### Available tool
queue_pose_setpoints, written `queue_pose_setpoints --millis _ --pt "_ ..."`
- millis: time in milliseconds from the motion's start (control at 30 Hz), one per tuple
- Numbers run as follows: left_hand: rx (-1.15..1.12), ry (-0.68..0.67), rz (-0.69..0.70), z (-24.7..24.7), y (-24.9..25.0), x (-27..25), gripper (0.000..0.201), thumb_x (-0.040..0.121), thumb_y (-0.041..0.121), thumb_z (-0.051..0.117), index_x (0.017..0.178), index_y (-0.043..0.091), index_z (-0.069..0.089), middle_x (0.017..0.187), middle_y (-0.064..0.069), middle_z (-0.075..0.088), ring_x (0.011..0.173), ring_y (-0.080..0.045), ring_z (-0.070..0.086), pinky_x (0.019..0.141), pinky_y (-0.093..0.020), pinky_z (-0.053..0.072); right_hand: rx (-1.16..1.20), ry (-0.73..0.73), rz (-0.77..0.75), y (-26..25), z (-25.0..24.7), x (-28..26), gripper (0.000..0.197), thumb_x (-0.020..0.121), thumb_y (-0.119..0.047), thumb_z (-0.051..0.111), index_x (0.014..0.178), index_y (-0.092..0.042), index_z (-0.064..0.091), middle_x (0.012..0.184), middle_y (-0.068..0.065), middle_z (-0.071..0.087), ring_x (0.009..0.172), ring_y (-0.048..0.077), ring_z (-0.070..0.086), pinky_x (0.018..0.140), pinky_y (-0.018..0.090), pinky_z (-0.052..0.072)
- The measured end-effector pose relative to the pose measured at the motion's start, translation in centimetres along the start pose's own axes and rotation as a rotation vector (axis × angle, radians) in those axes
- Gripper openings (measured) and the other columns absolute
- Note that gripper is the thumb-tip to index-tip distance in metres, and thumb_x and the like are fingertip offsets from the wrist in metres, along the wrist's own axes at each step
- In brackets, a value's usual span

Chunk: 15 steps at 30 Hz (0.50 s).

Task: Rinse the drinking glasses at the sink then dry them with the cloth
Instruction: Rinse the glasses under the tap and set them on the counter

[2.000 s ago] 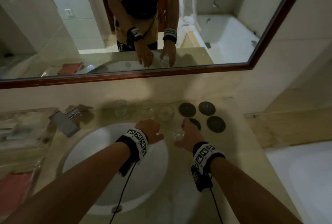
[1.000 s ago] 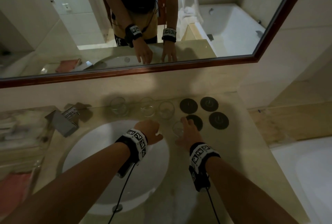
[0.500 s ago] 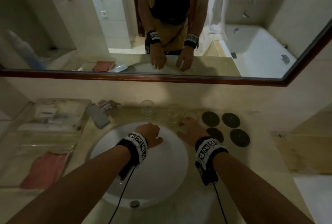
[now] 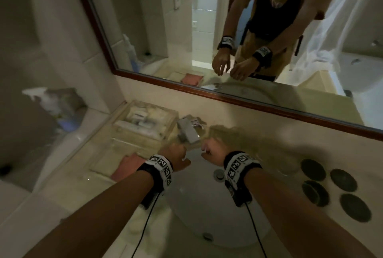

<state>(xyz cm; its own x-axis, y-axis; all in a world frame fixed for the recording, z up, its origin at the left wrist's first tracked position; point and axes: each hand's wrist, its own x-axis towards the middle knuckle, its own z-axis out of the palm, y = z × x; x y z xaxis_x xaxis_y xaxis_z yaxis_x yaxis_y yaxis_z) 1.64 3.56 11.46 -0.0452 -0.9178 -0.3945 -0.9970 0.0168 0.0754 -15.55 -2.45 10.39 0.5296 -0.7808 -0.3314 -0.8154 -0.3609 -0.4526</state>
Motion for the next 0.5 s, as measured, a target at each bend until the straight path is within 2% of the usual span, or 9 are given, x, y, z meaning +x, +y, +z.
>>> queue_pose_setpoints --millis 100,233,367,433,500 --pt "-0.026 -0.016 -0.088 0.4 -4.4 -0.8 0.033 0.090 0.044 0.050 0.100 0.013 0.055 0.109 -0.011 0.057 0.099 -0.031 0.056 0.078 -0.035 0.045 -0.052 -0.025 -0.081 -3.8 0.8 2.0 0.008 0.090 -0.028 0.059 0.094 -0.024 0.054 0.099 0.002 0.061 0.091 0.026 0.060 0.083 0.042 0.053" --pt "-0.085 -0.014 -0.200 1.3 -9.0 -1.8 0.041 0.085 0.052 0.047 0.111 0.021 0.056 0.118 -0.007 0.059 0.104 -0.030 0.058 0.090 -0.043 0.048 -0.134 -0.082 -0.109 -7.4 2.1 4.2 0.010 0.093 -0.033 0.056 0.099 -0.025 0.055 0.105 0.005 0.060 0.092 0.027 0.060 0.077 0.034 0.049" --pt "-0.100 -0.044 -0.261 3.8 -14.0 -2.4 0.047 0.093 0.049 0.047 0.134 0.026 0.047 0.138 0.000 0.049 0.123 -0.027 0.050 0.100 -0.038 0.041 -0.175 -0.152 -0.138 -10.7 4.2 6.7 0.017 0.095 -0.026 0.055 0.107 -0.016 0.057 0.097 0.003 0.054 0.093 0.025 0.052 0.073 0.032 0.042" --pt "-0.099 -0.111 -0.266 4.3 -14.9 -2.7 0.039 0.089 0.048 0.053 0.123 0.028 0.054 0.124 0.000 0.058 0.112 -0.026 0.057 0.092 -0.042 0.048 -0.189 -0.154 -0.159 -11.7 5.0 7.6 0.017 0.094 -0.025 0.055 0.108 -0.013 0.056 0.093 0.001 0.050 0.090 0.024 0.051 0.072 0.032 0.039" --pt "-0.101 -0.149 -0.230 4.3 -15.9 -2.5 0.033 0.075 0.053 0.063 0.104 0.037 0.059 0.101 0.005 0.065 0.088 -0.022 0.064 0.073 -0.040 0.055 -0.192 -0.161 -0.179 -12.5 5.7 8.5 0.019 0.094 -0.023 0.056 0.109 -0.011 0.055 0.091 0.002 0.053 0.083 0.024 0.052 0.069 0.031 0.038"
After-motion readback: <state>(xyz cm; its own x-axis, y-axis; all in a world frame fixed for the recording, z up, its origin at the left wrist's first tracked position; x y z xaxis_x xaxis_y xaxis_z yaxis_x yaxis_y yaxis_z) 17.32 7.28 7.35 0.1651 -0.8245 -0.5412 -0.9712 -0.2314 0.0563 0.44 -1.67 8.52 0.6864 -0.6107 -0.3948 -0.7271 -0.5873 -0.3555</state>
